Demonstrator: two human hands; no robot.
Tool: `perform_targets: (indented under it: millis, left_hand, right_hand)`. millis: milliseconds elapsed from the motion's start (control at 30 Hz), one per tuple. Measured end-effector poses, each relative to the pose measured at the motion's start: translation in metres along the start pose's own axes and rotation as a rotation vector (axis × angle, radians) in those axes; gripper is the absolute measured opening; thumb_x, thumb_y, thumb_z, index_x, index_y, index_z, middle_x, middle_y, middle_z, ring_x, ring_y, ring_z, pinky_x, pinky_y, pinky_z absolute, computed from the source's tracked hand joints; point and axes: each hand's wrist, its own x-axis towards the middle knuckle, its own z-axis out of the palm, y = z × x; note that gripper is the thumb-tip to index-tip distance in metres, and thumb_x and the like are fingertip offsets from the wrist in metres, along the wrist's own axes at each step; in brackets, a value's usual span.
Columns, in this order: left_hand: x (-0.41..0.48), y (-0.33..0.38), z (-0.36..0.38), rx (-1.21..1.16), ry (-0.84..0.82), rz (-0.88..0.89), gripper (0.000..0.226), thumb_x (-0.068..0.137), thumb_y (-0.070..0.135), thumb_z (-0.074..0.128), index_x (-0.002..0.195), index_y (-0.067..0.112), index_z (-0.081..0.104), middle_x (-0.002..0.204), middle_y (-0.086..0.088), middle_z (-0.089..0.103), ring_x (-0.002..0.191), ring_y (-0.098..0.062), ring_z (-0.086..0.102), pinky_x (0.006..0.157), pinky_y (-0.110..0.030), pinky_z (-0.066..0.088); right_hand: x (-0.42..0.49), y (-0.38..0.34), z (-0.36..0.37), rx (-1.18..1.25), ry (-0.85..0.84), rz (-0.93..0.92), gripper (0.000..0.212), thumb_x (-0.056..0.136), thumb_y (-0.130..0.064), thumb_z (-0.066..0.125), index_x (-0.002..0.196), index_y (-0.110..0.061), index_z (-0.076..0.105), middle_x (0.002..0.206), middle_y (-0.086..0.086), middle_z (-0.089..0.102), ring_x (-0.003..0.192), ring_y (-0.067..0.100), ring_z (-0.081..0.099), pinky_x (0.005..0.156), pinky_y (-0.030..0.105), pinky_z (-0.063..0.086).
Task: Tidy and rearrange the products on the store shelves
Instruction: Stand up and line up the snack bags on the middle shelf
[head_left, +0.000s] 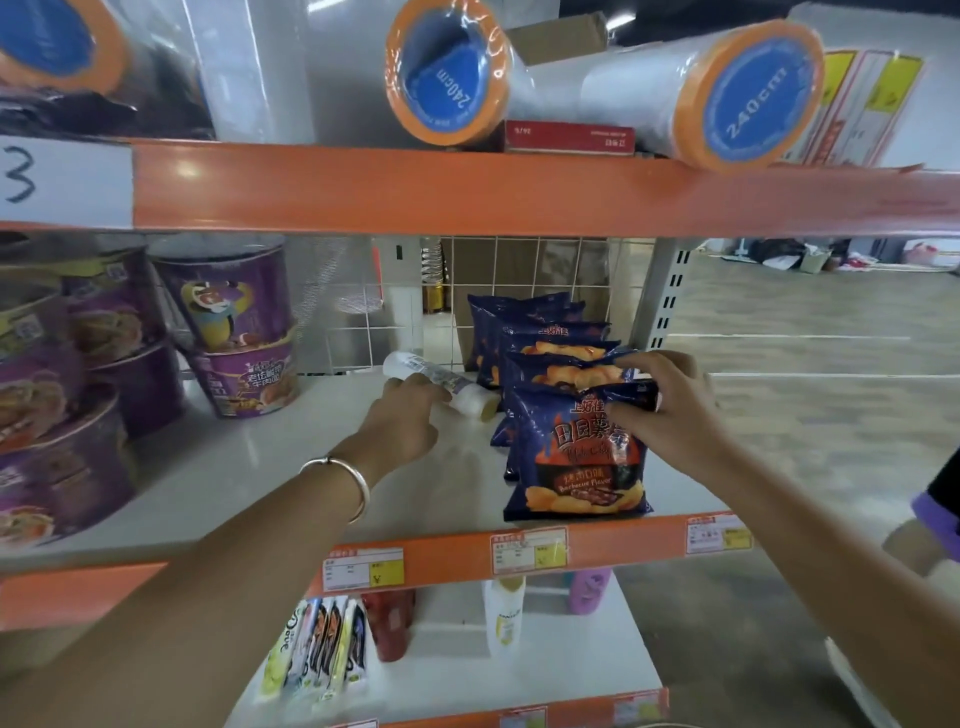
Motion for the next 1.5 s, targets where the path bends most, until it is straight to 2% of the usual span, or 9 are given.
perform_targets:
  millis: [300, 433, 600, 833, 1000, 1100, 1200, 1333, 1500]
  left_hand:
    - [0.036, 0.018, 0.018, 0.265, -0.007, 0.144, 0.066, 0.08, 0.002, 0.056, 0.14, 0.021, 0.036, 0.143, -0.004, 0.038, 0.132, -0.03, 0.031, 0.102, -0.045, 0.038]
    - [0.051, 0.024, 0.021, 0.473, -0.076, 0.151, 0.067, 0.083, 0.008, 0.058, 0.142, 0.021, 0.031, 0.141, -0.004, 0.044, 0.131, -0.03, 0.034, 0.105, -0.046, 0.032]
    - [0.058, 0.035, 0.023, 0.689, -0.064, 0.174, 0.042, 0.088, 0.013, 0.055, 0.13, 0.018, 0.049, 0.131, -0.004, 0.055, 0.124, -0.028, 0.044, 0.104, -0.043, 0.032]
    - [0.038, 0.016, 0.008, 0.67, -0.068, 0.241, 0.04, 0.087, 0.018, 0.055, 0.126, 0.019, 0.052, 0.126, -0.004, 0.058, 0.12, -0.025, 0.046, 0.098, -0.036, 0.037]
    - [0.007, -0.006, -0.004, 0.598, -0.097, 0.215, 0.035, 0.083, 0.019, 0.058, 0.118, 0.016, 0.055, 0.115, -0.004, 0.062, 0.116, -0.024, 0.044, 0.069, -0.032, 0.039]
    - [-0.011, -0.018, -0.012, 0.574, -0.071, 0.256, 0.039, 0.08, 0.025, 0.061, 0.117, 0.016, 0.055, 0.113, -0.004, 0.061, 0.114, -0.024, 0.045, 0.065, -0.031, 0.037]
    - [-0.028, -0.027, -0.016, 0.54, -0.044, 0.261, 0.042, 0.077, 0.03, 0.062, 0.117, 0.018, 0.055, 0.114, -0.002, 0.061, 0.113, -0.024, 0.046, 0.071, -0.033, 0.038]
    - [-0.051, -0.033, -0.026, 0.555, 0.03, 0.228, 0.054, 0.077, 0.032, 0.06, 0.13, 0.023, 0.047, 0.126, 0.003, 0.058, 0.118, -0.022, 0.043, 0.099, -0.038, 0.031]
    - [-0.079, -0.021, -0.054, 0.397, 0.213, 0.105, 0.053, 0.076, 0.038, 0.06, 0.126, 0.024, 0.05, 0.122, 0.001, 0.062, 0.119, -0.023, 0.043, 0.097, -0.036, 0.028]
  right_hand:
    - [-0.022, -0.001, -0.015, 0.104, 0.187, -0.04, 0.05, 0.077, -0.014, 0.067, 0.124, -0.026, 0.052, 0.136, 0.001, 0.036, 0.128, 0.024, 0.035, 0.109, 0.047, 0.03]
    - [-0.041, 0.009, -0.016, 0.181, 0.283, -0.044, 0.045, 0.077, -0.009, 0.068, 0.12, -0.018, 0.056, 0.13, 0.005, 0.043, 0.12, 0.024, 0.041, 0.102, 0.038, 0.034]
    - [-0.052, 0.023, -0.005, 0.197, 0.269, -0.015, 0.044, 0.074, -0.011, 0.065, 0.117, -0.014, 0.058, 0.124, 0.0, 0.043, 0.121, 0.025, 0.041, 0.106, 0.046, 0.036]
    - [-0.057, 0.006, 0.023, 0.206, 0.251, -0.045, 0.036, 0.078, -0.009, 0.065, 0.112, -0.019, 0.06, 0.115, -0.009, 0.041, 0.118, 0.029, 0.046, 0.1, 0.057, 0.037]
    - [-0.065, -0.023, 0.044, 0.248, 0.282, -0.141, 0.043, 0.069, -0.016, 0.051, 0.111, -0.018, 0.06, 0.121, 0.001, 0.047, 0.114, 0.016, 0.037, 0.1, 0.057, 0.035]
    - [-0.07, -0.034, 0.054, 0.267, 0.307, -0.221, 0.041, 0.07, -0.014, 0.051, 0.11, -0.02, 0.058, 0.118, -0.012, 0.037, 0.111, 0.01, 0.036, 0.095, 0.057, 0.039]
    - [-0.077, -0.044, 0.064, 0.259, 0.296, -0.278, 0.039, 0.072, -0.015, 0.051, 0.109, -0.023, 0.058, 0.116, -0.016, 0.035, 0.108, 0.019, 0.043, 0.091, 0.055, 0.043]
    - [-0.091, -0.057, 0.071, 0.252, 0.236, -0.288, 0.037, 0.071, -0.011, 0.052, 0.106, -0.015, 0.063, 0.113, -0.006, 0.044, 0.104, 0.019, 0.042, 0.09, 0.041, 0.036]
    - [-0.109, -0.068, 0.07, 0.246, 0.128, -0.349, 0.034, 0.075, -0.008, 0.053, 0.106, -0.016, 0.063, 0.111, -0.01, 0.043, 0.103, 0.009, 0.035, 0.088, 0.034, 0.028]
